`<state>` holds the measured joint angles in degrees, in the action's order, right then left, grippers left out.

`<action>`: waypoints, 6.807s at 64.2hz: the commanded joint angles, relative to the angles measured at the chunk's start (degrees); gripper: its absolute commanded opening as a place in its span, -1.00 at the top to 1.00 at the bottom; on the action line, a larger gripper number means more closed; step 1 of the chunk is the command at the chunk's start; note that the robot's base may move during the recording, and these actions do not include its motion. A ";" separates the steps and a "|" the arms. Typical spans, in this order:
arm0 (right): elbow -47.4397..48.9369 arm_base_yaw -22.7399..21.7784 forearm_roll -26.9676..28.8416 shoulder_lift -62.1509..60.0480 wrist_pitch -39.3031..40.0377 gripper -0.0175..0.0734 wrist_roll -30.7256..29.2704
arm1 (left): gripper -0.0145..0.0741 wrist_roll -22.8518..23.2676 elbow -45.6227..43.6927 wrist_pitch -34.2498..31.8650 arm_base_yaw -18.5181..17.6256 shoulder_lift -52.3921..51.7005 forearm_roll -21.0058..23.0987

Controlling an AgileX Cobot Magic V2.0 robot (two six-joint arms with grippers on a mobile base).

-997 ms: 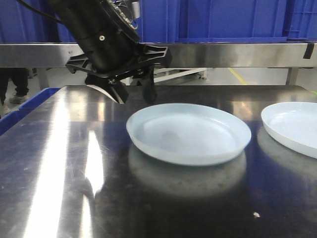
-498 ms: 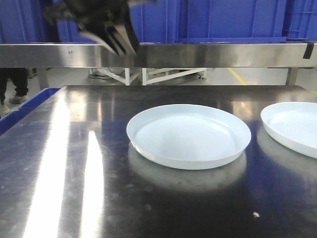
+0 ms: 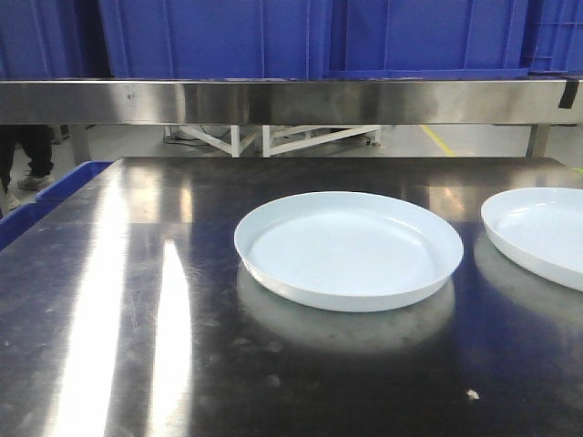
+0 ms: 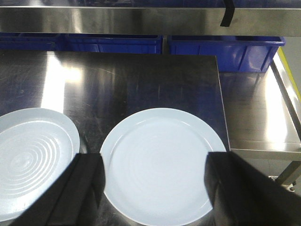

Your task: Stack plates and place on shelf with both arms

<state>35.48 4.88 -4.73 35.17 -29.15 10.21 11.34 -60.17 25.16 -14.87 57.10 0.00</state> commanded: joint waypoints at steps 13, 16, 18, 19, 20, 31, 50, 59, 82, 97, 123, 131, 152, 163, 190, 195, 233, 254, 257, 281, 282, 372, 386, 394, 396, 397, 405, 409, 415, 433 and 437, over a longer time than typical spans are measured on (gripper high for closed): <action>2.21 0.20 -0.92 0.20 4.06 -0.61 -0.05 | 0.47 0.54 14.13 -6.42 5.87 -13.07 -5.76; 2.21 0.20 -0.92 0.20 4.00 -0.61 -0.05 | 0.47 0.54 17.09 -7.28 5.87 -15.04 -5.98; 2.21 0.20 -0.92 0.20 3.95 -0.61 -0.05 | 0.47 0.54 19.19 -7.72 5.87 -16.43 -5.98; 2.21 0.20 -0.92 0.20 3.89 -0.61 -0.05 | 0.47 0.54 20.02 -7.98 5.87 -16.98 -5.98; 2.21 0.20 -0.92 0.20 3.83 -0.61 -0.05 | 0.47 0.54 21.25 -8.33 5.87 -17.80 -5.98; 2.21 0.20 -0.92 0.20 2.47 -0.61 -0.05 | 0.47 0.54 30.64 -10.89 5.87 -24.07 -5.98; 2.21 0.20 -0.92 0.20 0.27 -0.61 -0.05 | 0.48 0.54 38.19 -11.23 5.87 -31.17 -6.02; 2.14 0.20 -0.91 0.20 -1.27 -0.33 -0.05 | 0.48 0.54 38.47 -11.34 5.87 -31.06 -6.02; 2.14 0.20 -1.03 0.20 -5.50 0.58 -0.05 | 0.48 0.54 38.47 -11.44 5.87 -31.06 -6.02; 2.14 0.20 -0.97 0.20 -7.00 0.33 -0.05 | 0.48 0.54 38.47 -11.44 5.87 -31.06 -6.02; 2.14 0.20 -0.97 2.05 -6.45 -0.27 -0.05 | 0.48 0.54 38.47 -11.44 5.87 -31.06 -6.02; 2.14 0.20 -0.97 2.53 -6.33 -0.26 -0.05 | 0.48 0.54 38.47 -11.44 5.87 -31.06 -6.02; 2.14 0.20 -1.09 3.74 -4.78 -0.26 -0.05 | 0.48 0.54 38.47 -11.44 5.87 -31.06 -6.02; 2.14 0.20 -2.08 8.39 -0.73 -0.26 -0.05 | 0.48 0.54 38.47 -11.44 5.87 -31.06 -6.02; 6.85 -9.26 -2.33 25.10 6.59 -0.26 -0.05 | 0.48 0.54 38.47 -11.44 5.87 -31.06 -6.02; 8.07 -12.03 -2.33 27.95 7.71 -0.26 -0.05 | 0.48 0.54 38.47 -11.44 5.87 -31.06 -6.02; 10.40 -16.52 -2.33 41.17 11.06 -0.26 -0.05 | 0.48 0.54 38.47 -11.44 5.87 -31.06 -6.02; 10.45 -18.65 -2.33 45.49 12.74 -0.26 -0.05 | 0.48 0.54 38.47 -11.44 5.87 -31.06 -6.02; 10.45 -18.65 -2.33 46.12 12.95 -0.26 -0.05 | 0.48 0.54 38.47 -11.44 5.87 -31.06 -6.02; 10.90 -18.65 -2.33 50.36 13.53 -0.26 -0.05 | 0.48 0.54 38.47 -11.44 5.87 -31.06 -6.02; 10.91 -18.65 -2.33 50.45 13.60 -0.26 -0.05 | 0.48 0.54 38.47 -11.44 5.87 -31.06 -6.02; 10.91 -20.48 -2.33 50.50 13.32 -0.26 -0.05 | 0.48 0.54 38.47 -11.44 5.87 -31.06 -6.02; 10.91 -20.48 -2.33 50.58 13.31 -0.26 -0.05 | 0.48 0.54 38.47 -11.44 5.87 -31.06 -6.02; 10.91 -20.48 -2.33 51.65 13.19 -0.26 -0.05 | 0.48 0.54 38.47 -11.44 5.87 -31.06 -6.02; 10.91 -20.42 -2.33 52.21 13.12 -0.26 -0.05 | 0.48 0.54 38.47 -11.44 5.87 -31.06 -6.02; 10.91 -20.37 -2.33 52.33 13.12 -0.26 -0.05 | 0.48 0.54 38.47 -11.44 5.87 -31.06 -6.02; 10.91 -19.96 -2.33 52.72 13.42 -0.26 -0.05 | 0.48 0.54 38.47 -11.44 5.87 -31.06 -6.02; 10.91 -19.96 -2.33 52.72 13.69 -0.23 -0.05 | 0.48 0.54 38.47 -11.44 5.87 -31.06 -6.02; 10.91 -19.96 -2.33 52.72 13.58 0.05 -0.05 | 0.48 0.54 38.47 -11.44 5.87 -31.06 -6.02; 13.13 -19.96 -2.33 50.00 12.52 0.57 -0.05 | 0.48 0.54 38.47 -11.44 5.87 -31.06 -6.02; 14.38 -19.96 -2.33 48.07 12.14 0.57 -0.05 | 0.48 0.54 38.47 -11.44 5.87 -31.06 -6.02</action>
<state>46.74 -14.79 -6.04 87.57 -18.92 10.32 11.34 -20.01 18.28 -9.13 25.92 -5.94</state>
